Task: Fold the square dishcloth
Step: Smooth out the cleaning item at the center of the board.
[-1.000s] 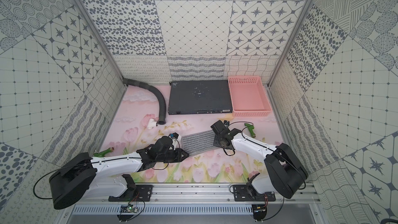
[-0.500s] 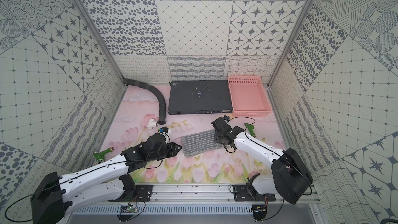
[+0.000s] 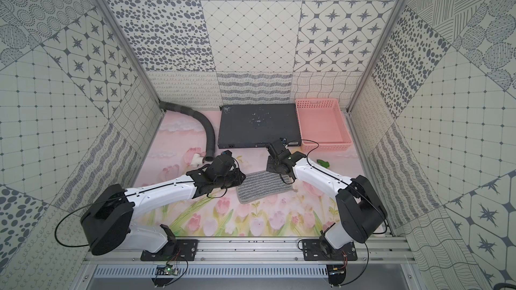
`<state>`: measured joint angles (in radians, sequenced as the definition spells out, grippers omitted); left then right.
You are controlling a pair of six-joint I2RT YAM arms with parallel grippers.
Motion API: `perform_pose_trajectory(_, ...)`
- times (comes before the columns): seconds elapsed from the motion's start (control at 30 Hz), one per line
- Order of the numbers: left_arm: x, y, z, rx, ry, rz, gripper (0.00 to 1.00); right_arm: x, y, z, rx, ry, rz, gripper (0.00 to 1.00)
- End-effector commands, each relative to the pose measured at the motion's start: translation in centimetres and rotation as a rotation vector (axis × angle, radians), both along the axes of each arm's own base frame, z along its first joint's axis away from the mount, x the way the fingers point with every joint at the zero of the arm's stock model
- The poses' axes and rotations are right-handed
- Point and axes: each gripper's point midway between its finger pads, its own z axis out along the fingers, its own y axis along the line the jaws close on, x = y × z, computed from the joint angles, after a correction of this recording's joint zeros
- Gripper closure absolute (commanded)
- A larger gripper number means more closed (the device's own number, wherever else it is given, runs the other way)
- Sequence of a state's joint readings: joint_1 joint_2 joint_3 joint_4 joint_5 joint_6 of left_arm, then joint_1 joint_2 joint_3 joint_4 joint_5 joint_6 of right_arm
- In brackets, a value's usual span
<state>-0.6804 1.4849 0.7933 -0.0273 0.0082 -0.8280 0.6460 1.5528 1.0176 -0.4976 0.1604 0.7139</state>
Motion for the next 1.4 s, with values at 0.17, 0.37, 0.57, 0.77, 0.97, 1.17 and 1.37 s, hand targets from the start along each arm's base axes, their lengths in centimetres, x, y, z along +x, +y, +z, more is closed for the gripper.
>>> perform_pose_trajectory(0.17, 1.6, -0.5, -3.6, -0.050, 0.059, -0.001, 0.86, 1.6, 0.6, -2.3, 0.040, 0.043, -0.023, 0.78)
perform_pose_trajectory(0.37, 0.8, 0.8, -6.2, -0.032, 0.106, 0.024, 0.87, 1.9, -0.6, -4.9, 0.042, 0.094, -0.058, 0.78)
perform_pose_trajectory(0.57, 0.3, 1.7, -7.8, -0.014, 0.132, 0.039, 0.88, 2.6, -1.7, -6.8, 0.017, 0.120, -0.073, 0.79)
perform_pose_trajectory(0.77, 0.2, 2.5, -8.0, 0.006, 0.122, 0.038, 0.88, 4.0, -2.8, -7.0, 0.013, 0.108, -0.066, 0.80)
perform_pose_trajectory(0.97, 0.3, 3.1, -7.4, 0.023, 0.099, 0.034, 0.86, 5.8, -3.8, -3.8, -0.003, 0.009, -0.041, 0.78)
perform_pose_trajectory(1.17, 0.6, 2.3, -5.4, -0.014, 0.073, 0.006, 0.79, 5.8, -3.4, -0.5, 0.053, -0.050, -0.011, 0.75)
perform_pose_trajectory(1.37, 0.3, 1.4, -2.5, -0.091, 0.045, -0.018, 0.75, 4.0, -1.5, 1.0, 0.109, -0.055, 0.027, 0.75)
